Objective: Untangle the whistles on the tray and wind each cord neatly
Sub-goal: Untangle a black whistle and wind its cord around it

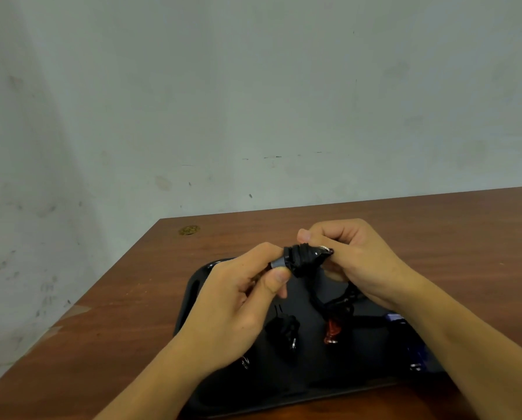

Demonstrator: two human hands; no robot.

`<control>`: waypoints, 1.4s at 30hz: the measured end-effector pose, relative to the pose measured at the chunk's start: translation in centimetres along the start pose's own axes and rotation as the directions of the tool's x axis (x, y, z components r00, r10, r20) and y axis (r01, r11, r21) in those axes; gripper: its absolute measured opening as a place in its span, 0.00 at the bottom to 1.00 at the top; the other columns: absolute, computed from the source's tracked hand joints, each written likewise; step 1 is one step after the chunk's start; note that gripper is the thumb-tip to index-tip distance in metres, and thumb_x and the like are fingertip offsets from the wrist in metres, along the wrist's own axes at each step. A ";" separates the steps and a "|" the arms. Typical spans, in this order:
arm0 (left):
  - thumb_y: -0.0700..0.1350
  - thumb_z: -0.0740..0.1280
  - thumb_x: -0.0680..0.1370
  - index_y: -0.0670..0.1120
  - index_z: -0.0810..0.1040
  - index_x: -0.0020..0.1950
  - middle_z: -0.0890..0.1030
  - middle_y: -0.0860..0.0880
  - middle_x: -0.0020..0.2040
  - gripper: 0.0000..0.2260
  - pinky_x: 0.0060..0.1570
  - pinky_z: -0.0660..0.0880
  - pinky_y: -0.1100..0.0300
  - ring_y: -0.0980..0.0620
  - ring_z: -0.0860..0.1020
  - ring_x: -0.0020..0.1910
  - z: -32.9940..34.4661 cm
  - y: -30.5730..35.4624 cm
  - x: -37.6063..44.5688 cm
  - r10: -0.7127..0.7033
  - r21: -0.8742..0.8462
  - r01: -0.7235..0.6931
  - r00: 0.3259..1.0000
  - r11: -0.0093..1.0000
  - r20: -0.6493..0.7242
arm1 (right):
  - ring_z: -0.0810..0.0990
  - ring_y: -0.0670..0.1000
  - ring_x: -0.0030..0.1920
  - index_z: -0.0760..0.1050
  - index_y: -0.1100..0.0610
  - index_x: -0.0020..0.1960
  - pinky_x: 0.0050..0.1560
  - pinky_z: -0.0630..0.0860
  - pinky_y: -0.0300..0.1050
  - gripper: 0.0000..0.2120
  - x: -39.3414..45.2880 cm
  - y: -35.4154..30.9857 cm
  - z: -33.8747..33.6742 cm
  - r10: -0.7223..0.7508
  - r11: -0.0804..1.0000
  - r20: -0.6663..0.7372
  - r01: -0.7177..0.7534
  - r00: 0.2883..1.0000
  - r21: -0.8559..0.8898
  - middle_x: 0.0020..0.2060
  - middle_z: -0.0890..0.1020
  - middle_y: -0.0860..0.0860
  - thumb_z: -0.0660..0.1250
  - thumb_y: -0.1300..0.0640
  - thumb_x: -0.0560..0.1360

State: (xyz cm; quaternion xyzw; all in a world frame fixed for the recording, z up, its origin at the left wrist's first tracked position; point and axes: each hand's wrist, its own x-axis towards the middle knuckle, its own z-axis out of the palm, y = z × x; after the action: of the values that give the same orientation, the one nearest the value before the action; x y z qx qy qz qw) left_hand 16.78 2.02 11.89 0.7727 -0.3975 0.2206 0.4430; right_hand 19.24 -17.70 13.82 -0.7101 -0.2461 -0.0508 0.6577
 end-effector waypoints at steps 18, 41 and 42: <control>0.50 0.62 0.82 0.50 0.76 0.39 0.77 0.49 0.29 0.12 0.29 0.70 0.52 0.55 0.72 0.26 -0.6 -1.1 0.7 -0.249 -0.039 0.251 0.907 0.967 -0.339 | 0.82 0.50 0.40 0.83 0.50 0.48 0.43 0.78 0.53 0.10 -1.0 -0.5 1.8 -0.253 0.795 0.083 0.256 0.964 -0.551 0.37 0.84 0.48 0.64 0.50 0.80; 0.52 0.57 0.83 0.48 0.74 0.46 0.76 0.51 0.36 0.11 0.34 0.71 0.53 0.51 0.76 0.35 -0.1 -0.3 0.1 0.014 0.238 -0.038 0.995 0.970 0.103 | 0.66 0.41 0.25 0.73 0.53 0.29 0.32 0.66 0.30 0.18 -0.7 -1.1 1.0 -0.306 0.935 -0.200 0.254 0.931 -0.249 0.22 0.71 0.43 0.68 0.56 0.78; 0.51 0.57 0.83 0.47 0.74 0.47 0.76 0.52 0.36 0.12 0.34 0.71 0.54 0.51 0.76 0.35 -0.1 -0.2 0.1 0.020 0.228 -0.043 0.995 0.973 0.101 | 0.66 0.41 0.24 0.73 0.52 0.29 0.31 0.66 0.30 0.18 -0.6 -1.2 1.0 -0.282 0.945 -0.198 0.236 0.939 -0.229 0.22 0.70 0.43 0.68 0.54 0.76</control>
State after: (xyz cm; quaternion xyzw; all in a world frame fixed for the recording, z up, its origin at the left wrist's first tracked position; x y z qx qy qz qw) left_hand 17.06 2.14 11.91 0.8221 -0.4029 0.2341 0.3271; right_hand 17.94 -16.89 14.50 -0.7235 -0.2542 -0.2434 0.5938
